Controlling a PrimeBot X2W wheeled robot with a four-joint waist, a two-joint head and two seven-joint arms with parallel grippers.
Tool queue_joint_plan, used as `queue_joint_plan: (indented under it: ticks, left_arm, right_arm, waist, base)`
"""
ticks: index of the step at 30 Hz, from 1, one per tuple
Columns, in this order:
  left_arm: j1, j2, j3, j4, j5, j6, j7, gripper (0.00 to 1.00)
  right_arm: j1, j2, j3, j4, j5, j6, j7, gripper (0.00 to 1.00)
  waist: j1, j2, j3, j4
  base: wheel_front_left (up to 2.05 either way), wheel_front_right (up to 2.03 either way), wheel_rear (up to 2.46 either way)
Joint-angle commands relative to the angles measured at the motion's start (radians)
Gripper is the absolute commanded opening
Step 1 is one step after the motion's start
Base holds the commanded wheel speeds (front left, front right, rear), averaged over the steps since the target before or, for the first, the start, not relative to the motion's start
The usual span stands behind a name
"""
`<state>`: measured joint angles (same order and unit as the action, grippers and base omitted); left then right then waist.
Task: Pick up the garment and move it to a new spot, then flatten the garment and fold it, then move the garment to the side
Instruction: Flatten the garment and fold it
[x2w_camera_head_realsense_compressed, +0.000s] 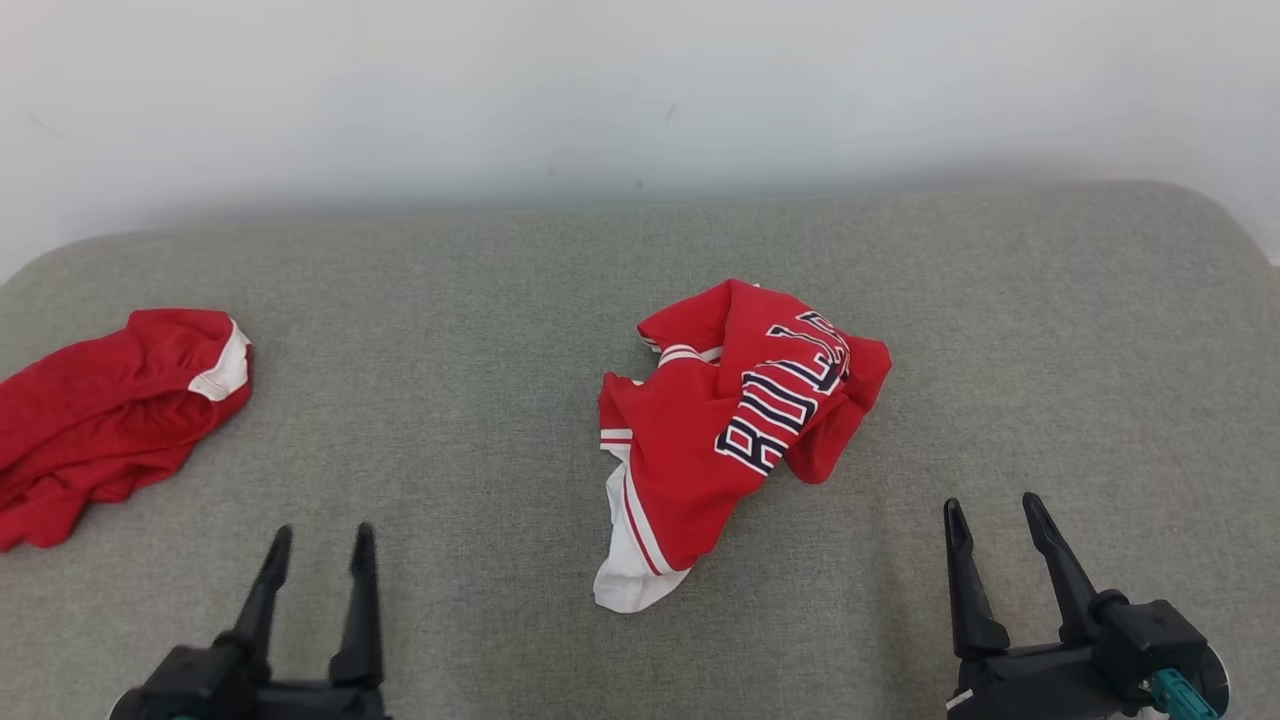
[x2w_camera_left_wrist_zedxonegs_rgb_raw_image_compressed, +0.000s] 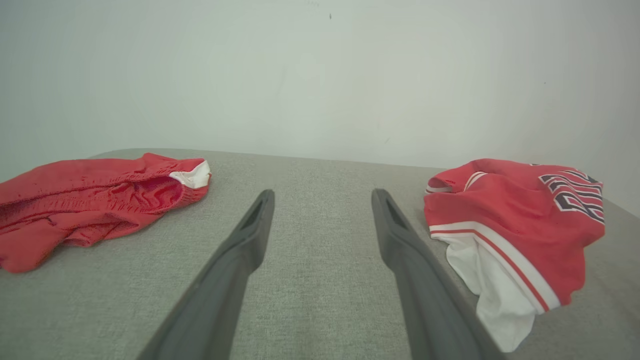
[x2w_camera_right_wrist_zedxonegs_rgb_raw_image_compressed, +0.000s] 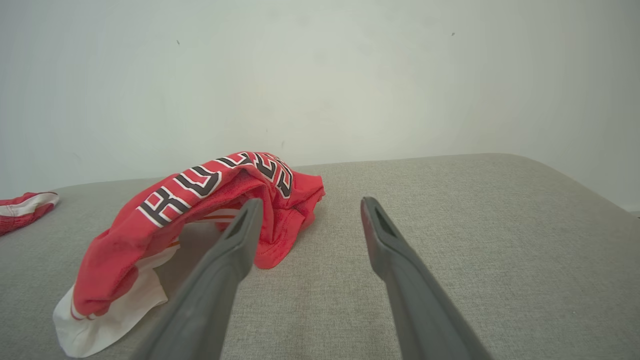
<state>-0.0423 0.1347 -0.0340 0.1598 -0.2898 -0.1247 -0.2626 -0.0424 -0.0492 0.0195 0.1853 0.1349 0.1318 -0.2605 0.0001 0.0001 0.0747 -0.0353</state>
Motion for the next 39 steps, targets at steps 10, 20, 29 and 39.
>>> queue_joint_plan:
  ticks: [10,20,29,39]
  left_arm:
    - [-0.141,0.019,-0.231,0.089,-0.021,-0.006,-0.003,1.00]
    - [-0.195,0.051,-0.422,0.220,-0.068,-0.005,-0.003,1.00]
    - [-0.266,0.054,-0.461,0.369,-0.058,-0.005,-0.003,1.00]
    - [-0.339,0.035,-0.415,0.438,-0.043,0.002,-0.003,0.00]
  right_arm:
    - [-0.029,-0.002,0.013,0.011,0.019,-0.002,-0.005,1.00]
    - [-0.042,-0.002,0.011,0.004,0.032,-0.002,-0.005,1.00]
    - [-0.058,-0.002,0.022,-0.001,0.044,-0.002,-0.005,1.00]
    - [-0.046,-0.002,0.004,-0.008,0.039,-0.002,-0.005,1.00]
  waist:
    - [-0.0001,-0.0001,0.053,-0.065]
    - [-0.0001,-0.0001,0.089,-0.126]
    - [-0.0001,-0.0001,0.124,-0.175]
    - [-0.0001,-0.0001,0.113,-0.164]
  base:
    - [0.00,0.00,0.00]
    - [0.00,0.00,0.00]
    - [0.00,0.00,0.00]
    - [0.00,0.00,0.00]
